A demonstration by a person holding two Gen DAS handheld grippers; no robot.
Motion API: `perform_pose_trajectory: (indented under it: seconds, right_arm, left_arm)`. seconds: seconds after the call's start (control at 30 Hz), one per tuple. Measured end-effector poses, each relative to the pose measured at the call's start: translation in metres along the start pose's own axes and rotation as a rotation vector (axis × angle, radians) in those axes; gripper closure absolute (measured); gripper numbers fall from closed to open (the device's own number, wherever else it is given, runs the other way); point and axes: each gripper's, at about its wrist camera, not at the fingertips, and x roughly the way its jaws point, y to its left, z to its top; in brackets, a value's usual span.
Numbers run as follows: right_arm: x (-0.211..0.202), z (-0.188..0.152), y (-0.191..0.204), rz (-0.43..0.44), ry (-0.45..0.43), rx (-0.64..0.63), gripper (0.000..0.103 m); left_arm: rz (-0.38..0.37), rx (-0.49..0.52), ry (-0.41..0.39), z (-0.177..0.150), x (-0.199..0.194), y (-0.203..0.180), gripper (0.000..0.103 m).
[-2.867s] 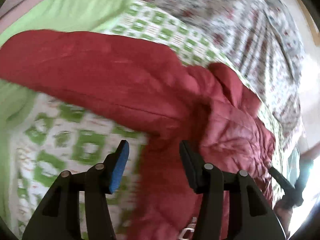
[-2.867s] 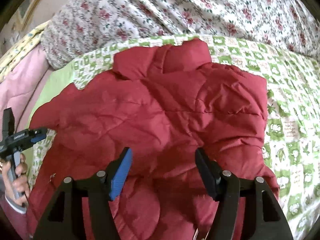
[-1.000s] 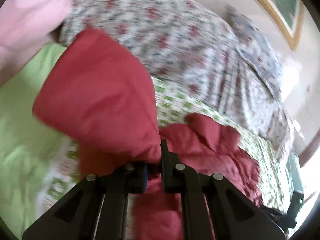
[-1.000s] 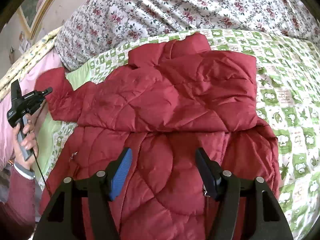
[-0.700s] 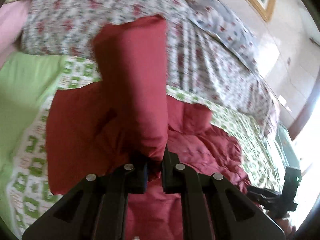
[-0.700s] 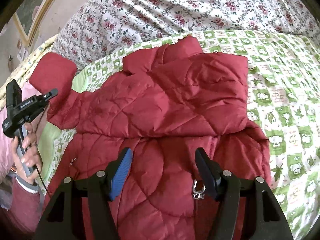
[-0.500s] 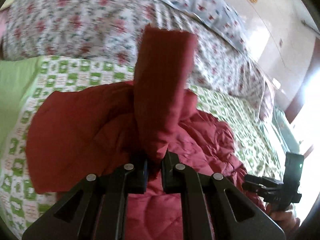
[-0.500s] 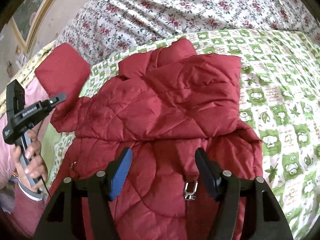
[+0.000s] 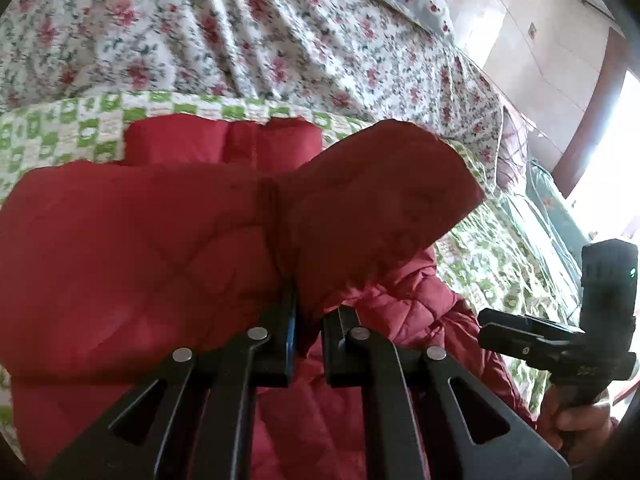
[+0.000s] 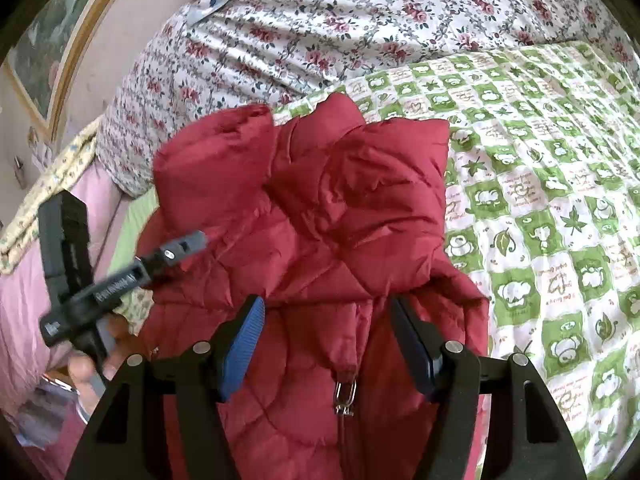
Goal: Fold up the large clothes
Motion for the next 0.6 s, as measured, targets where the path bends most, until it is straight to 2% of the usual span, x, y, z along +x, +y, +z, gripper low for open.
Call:
perform_pose_trajectory:
  seconds: [0.2,0.33,0.47,0.57,0.6]
  right_arm:
    - [0.004,0.01,-0.011,0.054,-0.014,0.055,0.034]
    - [0.016,0.021,-0.021,0.177,-0.016,0.14,0.034]
    - [0.039,0.037,-0.024,0.24,0.001,0.194,0.029]
    - [0.061,0.05,-0.028,0.279,0.015,0.251,0.029]
    - [0.066,0.052,-0.028,0.282,0.017,0.257,0.036]
  left_arm:
    - [0.018,0.029,0.041,-0.007,0.031,-0.016,0.095]
    - [0.033,0.054,0.064,-0.015,0.044,-0.024,0.096]
    - [0.043,0.062,0.072,-0.02,0.049,-0.026,0.095]
    - [0.039,0.055,0.076,-0.022,0.05,-0.024,0.095]
    - [0.037,0.054,0.08,-0.022,0.052,-0.023,0.095]
